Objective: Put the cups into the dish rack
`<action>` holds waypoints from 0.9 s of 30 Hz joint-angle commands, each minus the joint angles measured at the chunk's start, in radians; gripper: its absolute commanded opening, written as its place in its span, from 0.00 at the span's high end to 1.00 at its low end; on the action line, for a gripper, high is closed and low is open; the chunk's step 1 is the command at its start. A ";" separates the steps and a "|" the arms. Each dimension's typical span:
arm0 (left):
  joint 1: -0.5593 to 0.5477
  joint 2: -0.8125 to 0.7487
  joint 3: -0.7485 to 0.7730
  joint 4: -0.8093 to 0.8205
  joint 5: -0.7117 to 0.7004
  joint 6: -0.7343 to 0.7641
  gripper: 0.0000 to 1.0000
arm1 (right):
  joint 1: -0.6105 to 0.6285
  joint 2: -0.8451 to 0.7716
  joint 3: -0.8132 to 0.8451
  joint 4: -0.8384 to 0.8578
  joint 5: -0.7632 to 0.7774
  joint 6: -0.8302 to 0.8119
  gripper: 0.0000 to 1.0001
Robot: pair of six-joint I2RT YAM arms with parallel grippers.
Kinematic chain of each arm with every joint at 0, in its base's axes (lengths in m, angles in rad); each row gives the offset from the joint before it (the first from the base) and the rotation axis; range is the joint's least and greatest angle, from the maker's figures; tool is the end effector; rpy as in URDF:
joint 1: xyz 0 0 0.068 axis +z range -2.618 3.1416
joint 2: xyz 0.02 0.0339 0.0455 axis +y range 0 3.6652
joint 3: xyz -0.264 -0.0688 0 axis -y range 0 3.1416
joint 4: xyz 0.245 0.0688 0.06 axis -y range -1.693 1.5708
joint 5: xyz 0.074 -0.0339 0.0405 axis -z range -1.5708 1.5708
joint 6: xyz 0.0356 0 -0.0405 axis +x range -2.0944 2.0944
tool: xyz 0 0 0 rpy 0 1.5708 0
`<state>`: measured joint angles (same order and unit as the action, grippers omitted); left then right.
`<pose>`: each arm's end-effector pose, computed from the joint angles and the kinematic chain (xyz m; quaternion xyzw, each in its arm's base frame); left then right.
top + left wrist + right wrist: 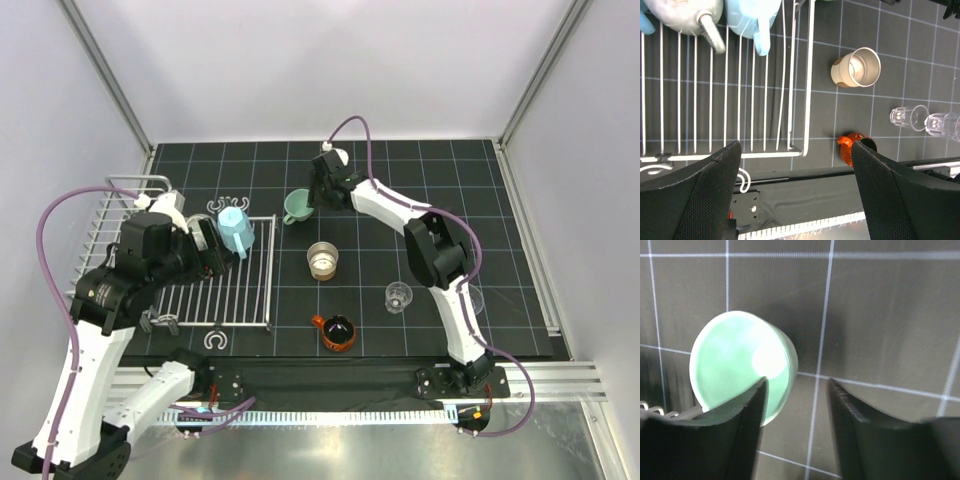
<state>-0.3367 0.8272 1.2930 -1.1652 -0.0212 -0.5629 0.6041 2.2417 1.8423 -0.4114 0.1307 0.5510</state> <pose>0.1108 -0.0380 0.4009 -0.1068 0.9002 -0.1748 0.3842 0.4211 0.2850 0.2011 -0.0004 0.9270 0.1513 0.3432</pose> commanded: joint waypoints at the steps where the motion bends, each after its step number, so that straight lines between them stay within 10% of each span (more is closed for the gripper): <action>1: -0.008 -0.020 0.034 -0.036 -0.019 0.034 0.12 | 0.017 0.012 0.035 0.017 0.001 0.064 0.50; 10: -0.007 0.010 0.048 -0.048 0.130 0.008 0.14 | 0.014 -0.023 0.031 0.046 -0.051 0.070 0.96; 22: -0.007 0.116 0.020 0.183 0.366 -0.210 0.15 | -0.021 -0.589 -0.283 0.101 -0.117 -0.132 0.96; 27: -0.007 0.180 -0.024 0.381 0.573 -0.350 0.16 | -0.124 -0.916 -0.570 0.209 -0.397 -0.079 0.96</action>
<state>-0.3405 0.9817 1.2976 -0.9768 0.3580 -0.7876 0.5369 1.4639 1.3827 -0.3126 -0.0879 0.4599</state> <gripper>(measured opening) 0.849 0.050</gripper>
